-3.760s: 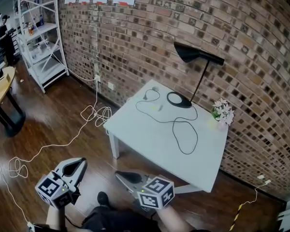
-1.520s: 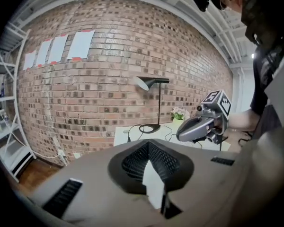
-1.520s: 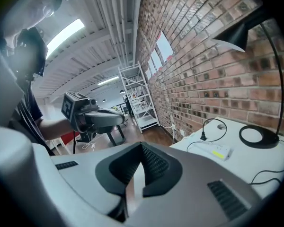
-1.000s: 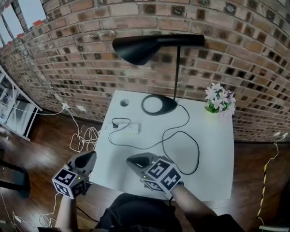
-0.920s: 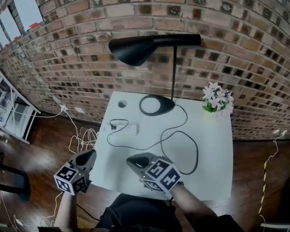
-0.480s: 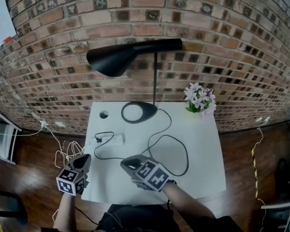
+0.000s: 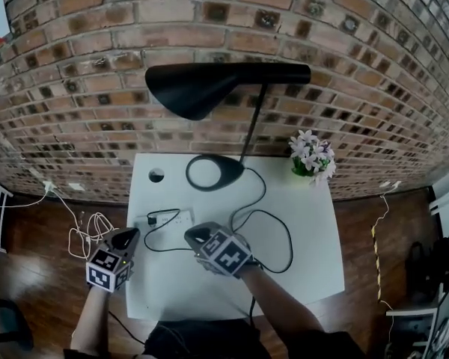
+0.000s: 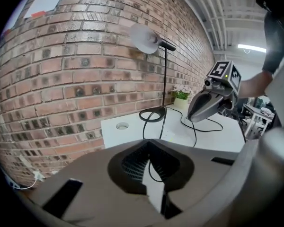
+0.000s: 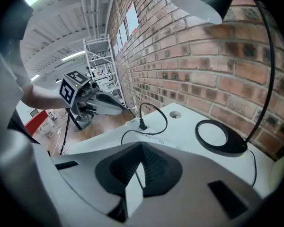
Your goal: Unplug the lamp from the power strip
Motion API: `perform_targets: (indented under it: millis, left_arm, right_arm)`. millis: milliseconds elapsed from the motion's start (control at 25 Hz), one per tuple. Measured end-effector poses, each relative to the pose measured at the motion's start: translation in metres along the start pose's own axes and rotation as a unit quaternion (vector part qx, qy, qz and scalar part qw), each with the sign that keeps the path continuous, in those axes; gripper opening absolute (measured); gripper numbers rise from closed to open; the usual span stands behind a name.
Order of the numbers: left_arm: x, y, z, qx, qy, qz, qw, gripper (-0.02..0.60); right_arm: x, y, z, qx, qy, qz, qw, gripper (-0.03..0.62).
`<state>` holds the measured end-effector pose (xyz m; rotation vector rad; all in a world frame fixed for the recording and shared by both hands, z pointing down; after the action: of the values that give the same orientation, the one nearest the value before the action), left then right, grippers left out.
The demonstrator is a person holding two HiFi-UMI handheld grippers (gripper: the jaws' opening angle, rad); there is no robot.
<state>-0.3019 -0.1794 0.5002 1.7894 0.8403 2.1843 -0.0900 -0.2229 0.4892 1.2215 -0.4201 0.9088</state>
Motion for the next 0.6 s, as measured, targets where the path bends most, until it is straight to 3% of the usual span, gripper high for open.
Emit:
perform_targets:
  millis: [360,440,560,600]
  left_arm:
    - [0.005,0.036,-0.008,0.029,0.036,-0.008,0.9989,0.031]
    - [0.011,0.044,-0.007,0.040,0.046,-0.012,0.9981,0.073]
    - [0.012,0.056,-0.001,0.070,0.037,-0.020,0.9967,0.187]
    - [0.011,0.059,0.001,0.075,0.037,-0.022,0.9963,0.189]
  right_arm:
    - [-0.005,0.037,0.031,0.005,0.004,-0.055,0.998,-0.011]
    - [-0.003,0.045,0.038,0.004,0.011,-0.066,0.998,-0.011]
    - [0.002,0.053,0.049,0.014,0.020,-0.083,0.996,-0.011]
    - [0.005,0.055,0.052,0.020,0.020,-0.089,0.996,-0.011]
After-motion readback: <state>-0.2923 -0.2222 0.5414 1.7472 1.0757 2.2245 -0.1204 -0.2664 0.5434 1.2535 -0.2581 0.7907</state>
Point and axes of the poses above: the fingertips, and each gripper's own axes: y forward along the fingers, z to its right, x out of its underside, the point moved 8 cm from there along -y, backward along the fingers, and after that the axes turned 15 degrees about -x, right-handed, at the moved point
